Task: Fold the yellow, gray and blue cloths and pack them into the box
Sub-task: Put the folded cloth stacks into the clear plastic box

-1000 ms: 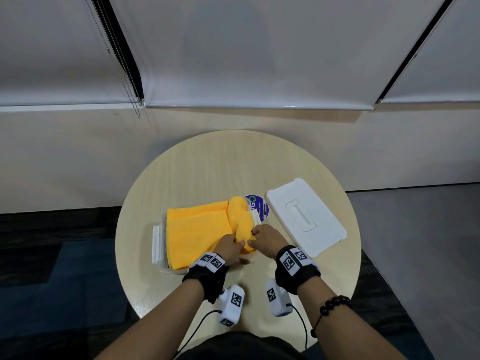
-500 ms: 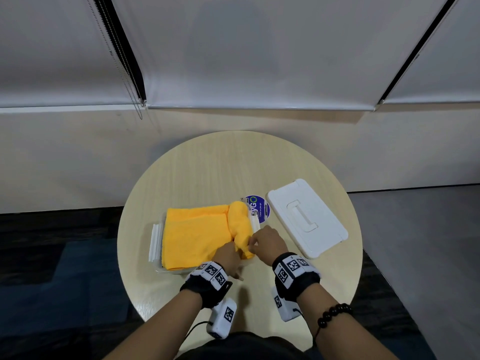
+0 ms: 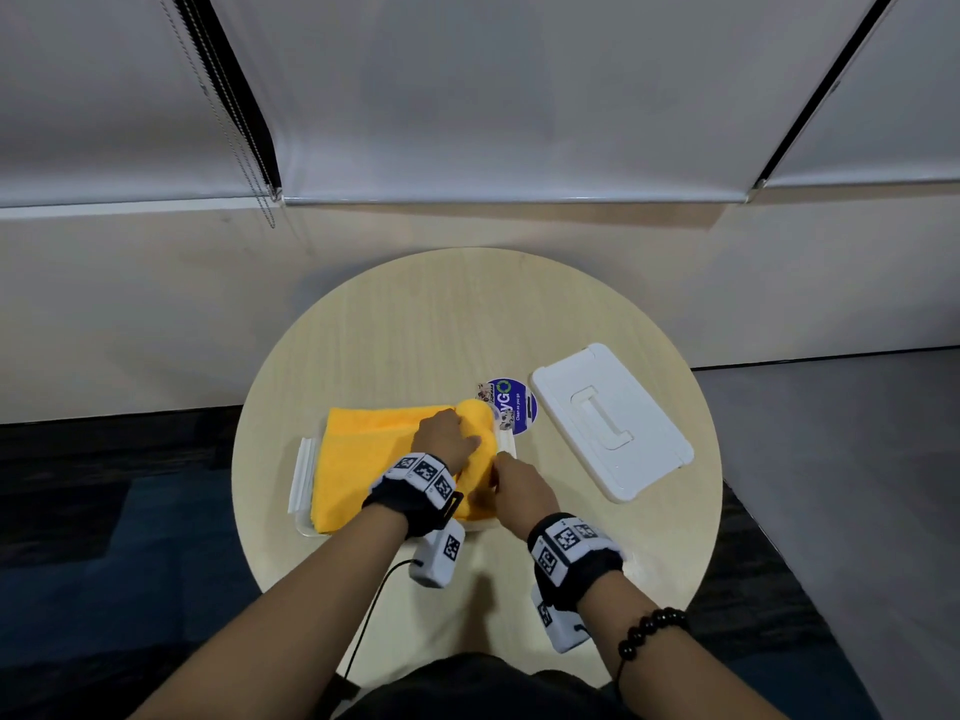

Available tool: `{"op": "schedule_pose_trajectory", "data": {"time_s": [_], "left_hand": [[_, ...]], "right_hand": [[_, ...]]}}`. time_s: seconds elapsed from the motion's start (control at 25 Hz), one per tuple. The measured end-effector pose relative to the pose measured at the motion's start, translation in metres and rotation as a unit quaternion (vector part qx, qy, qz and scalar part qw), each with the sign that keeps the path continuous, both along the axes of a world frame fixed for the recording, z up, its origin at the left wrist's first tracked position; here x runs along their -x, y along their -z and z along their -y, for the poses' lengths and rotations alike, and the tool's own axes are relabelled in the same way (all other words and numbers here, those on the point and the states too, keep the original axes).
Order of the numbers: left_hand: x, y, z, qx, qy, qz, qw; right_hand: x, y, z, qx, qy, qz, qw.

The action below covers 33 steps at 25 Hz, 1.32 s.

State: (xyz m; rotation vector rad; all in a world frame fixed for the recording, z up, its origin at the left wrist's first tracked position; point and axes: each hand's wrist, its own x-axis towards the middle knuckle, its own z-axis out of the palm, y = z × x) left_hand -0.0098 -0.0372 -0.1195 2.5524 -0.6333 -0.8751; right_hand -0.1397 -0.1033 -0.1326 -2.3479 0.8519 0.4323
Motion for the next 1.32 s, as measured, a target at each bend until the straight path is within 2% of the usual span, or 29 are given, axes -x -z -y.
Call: {"op": "schedule_pose_trajectory", "data": {"time_s": [0.16,0.24,0.32,0.44,0.52,0.6,0.64,0.72,0.8,0.92,1.04,1.32], "left_hand": [[0.009,0.011,0.010,-0.065,0.043,0.072,0.994],[0.011,0.013,0.013,-0.076,0.057,0.077,0.992],[0.006,0.011,0.008,-0.050,0.074,0.053,0.995],[-0.015,-0.003,-0.029,0.048,0.076,0.002,0.996],[-0.029,-0.008,-0.065,0.058,0.094,0.047,0.993],[-0.040,-0.007,-0.099,-0.039,0.140,0.097,0.985],[-0.044,-0.004,-0.112,-0.104,0.165,0.100,0.976],[-0.053,0.004,-0.133,-0.195,0.199,0.094,0.956],[-0.063,0.012,-0.147,-0.215,0.208,0.101,0.949],[-0.068,0.025,-0.148,-0.216,0.222,0.156,0.938],[-0.057,0.040,-0.145,-0.226,0.234,0.222,0.919],[-0.059,0.048,-0.136,-0.213,0.228,0.188,0.931]], "right_hand": [[-0.002,0.007,-0.012,0.058,-0.035,-0.007,0.998],[-0.003,0.007,-0.012,0.067,-0.038,-0.013,0.997],[-0.002,0.006,-0.006,0.041,-0.032,-0.021,0.998],[0.000,-0.002,0.008,-0.032,0.000,-0.016,0.999],[-0.008,-0.010,0.008,0.032,-0.011,0.015,0.999],[-0.026,-0.012,-0.003,0.105,-0.083,0.073,0.988],[-0.037,-0.013,-0.012,0.105,-0.146,0.087,0.980],[-0.059,-0.009,-0.028,0.084,-0.265,0.059,0.959],[-0.077,0.000,-0.037,0.087,-0.324,0.002,0.942],[-0.089,0.013,-0.040,0.132,-0.328,-0.051,0.934],[-0.092,0.025,-0.051,0.179,-0.313,-0.058,0.931],[-0.098,0.036,-0.055,0.180,-0.269,-0.057,0.944]]}}
